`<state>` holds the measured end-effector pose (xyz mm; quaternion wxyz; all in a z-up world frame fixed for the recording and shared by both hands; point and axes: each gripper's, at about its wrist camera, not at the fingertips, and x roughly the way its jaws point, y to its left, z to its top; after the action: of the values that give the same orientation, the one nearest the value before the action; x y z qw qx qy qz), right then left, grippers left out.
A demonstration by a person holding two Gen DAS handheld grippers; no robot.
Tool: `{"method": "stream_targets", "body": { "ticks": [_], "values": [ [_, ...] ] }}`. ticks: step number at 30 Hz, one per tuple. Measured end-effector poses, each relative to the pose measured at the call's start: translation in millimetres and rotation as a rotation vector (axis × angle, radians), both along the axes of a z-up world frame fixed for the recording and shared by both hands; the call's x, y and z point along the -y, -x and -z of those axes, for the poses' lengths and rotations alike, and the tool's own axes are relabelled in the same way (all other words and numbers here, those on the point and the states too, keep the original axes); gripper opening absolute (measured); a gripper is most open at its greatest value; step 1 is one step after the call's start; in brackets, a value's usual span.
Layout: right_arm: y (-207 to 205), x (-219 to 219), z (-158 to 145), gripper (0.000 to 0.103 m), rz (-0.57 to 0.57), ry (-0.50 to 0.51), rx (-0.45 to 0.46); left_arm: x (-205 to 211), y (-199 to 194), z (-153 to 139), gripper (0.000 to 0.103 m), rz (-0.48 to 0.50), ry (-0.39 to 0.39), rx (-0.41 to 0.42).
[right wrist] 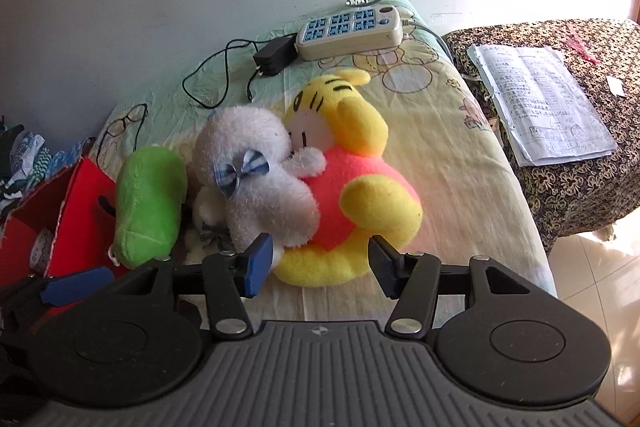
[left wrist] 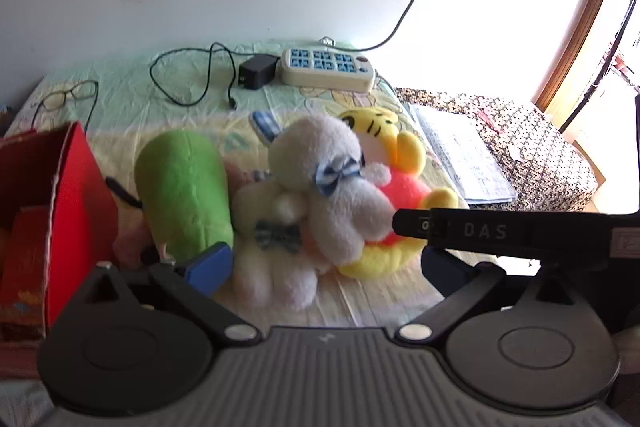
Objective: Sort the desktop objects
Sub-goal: 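Close the right gripper on the white bunny's plaid bow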
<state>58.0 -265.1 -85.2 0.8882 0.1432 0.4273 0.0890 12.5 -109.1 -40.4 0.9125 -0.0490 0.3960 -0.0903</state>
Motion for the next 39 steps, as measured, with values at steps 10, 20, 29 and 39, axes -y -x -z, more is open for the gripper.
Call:
{"method": "stream_targets", "body": {
  "ticks": [10, 20, 29, 39],
  "values": [
    [-23, 13, -22, 0.054, -0.026, -0.073, 0.081, -1, -51, 23, 0.100, 0.042, 0.076, -0.035],
    [-36, 4, -11, 0.050, -0.063, -0.111, 0.051, 0, -69, 32, 0.101, -0.003, 0.034, -0.078],
    [-51, 0, -3, 0.050, -0.079, -0.180, 0.040, 8, -85, 45, 0.101, 0.008, 0.006, -0.162],
    [-64, 0, 13, 0.050, -0.082, -0.241, -0.005, 12, -97, 48, 0.103, -0.005, -0.027, -0.217]
  ]
}}
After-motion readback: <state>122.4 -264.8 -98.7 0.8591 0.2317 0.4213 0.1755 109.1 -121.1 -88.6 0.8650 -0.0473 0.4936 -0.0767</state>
